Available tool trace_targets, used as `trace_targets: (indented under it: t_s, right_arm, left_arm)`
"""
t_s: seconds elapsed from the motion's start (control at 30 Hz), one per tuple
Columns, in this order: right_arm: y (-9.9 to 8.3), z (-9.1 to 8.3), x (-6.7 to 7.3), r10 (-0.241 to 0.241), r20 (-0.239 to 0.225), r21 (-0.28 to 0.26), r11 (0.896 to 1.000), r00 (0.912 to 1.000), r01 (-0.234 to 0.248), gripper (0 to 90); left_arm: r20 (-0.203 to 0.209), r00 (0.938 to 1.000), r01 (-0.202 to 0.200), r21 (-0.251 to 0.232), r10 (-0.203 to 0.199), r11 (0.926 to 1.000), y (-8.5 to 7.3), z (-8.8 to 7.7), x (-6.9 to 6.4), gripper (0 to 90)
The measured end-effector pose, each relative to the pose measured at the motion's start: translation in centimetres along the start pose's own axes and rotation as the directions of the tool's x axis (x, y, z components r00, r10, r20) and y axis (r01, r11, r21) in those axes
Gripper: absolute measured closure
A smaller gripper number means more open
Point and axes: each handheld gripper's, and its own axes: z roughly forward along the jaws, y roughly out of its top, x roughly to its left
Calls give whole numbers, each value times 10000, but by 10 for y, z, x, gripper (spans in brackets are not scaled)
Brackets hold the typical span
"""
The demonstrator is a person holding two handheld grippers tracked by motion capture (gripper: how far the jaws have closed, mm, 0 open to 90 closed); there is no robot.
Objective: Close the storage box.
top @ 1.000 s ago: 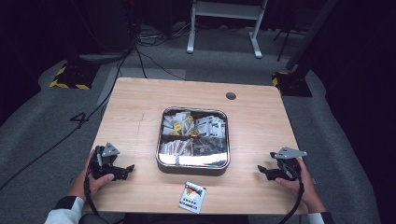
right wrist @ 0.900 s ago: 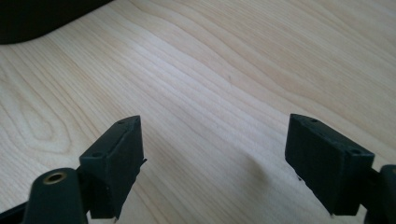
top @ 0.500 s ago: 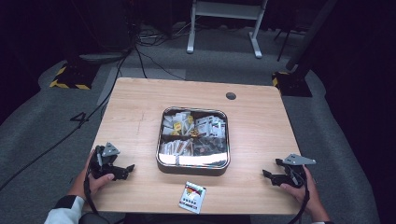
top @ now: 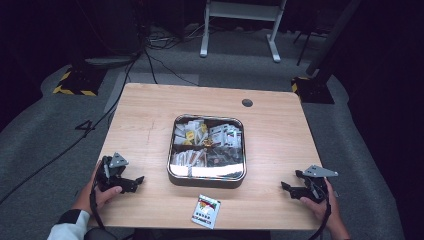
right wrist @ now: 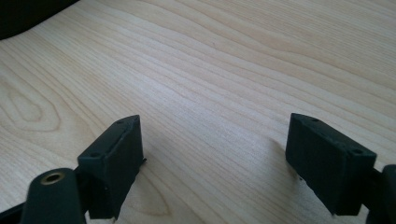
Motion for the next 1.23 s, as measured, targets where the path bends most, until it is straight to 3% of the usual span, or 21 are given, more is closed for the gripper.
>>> trace_targets:
  t_s: [1.23]
  right_arm:
    - [2, 2, -2, 21, -38, 27, 10000, 10000, -21, 179]
  left_arm:
    - [4, 10000, -6, 10, 6, 10000, 0, 0, 0, 0]
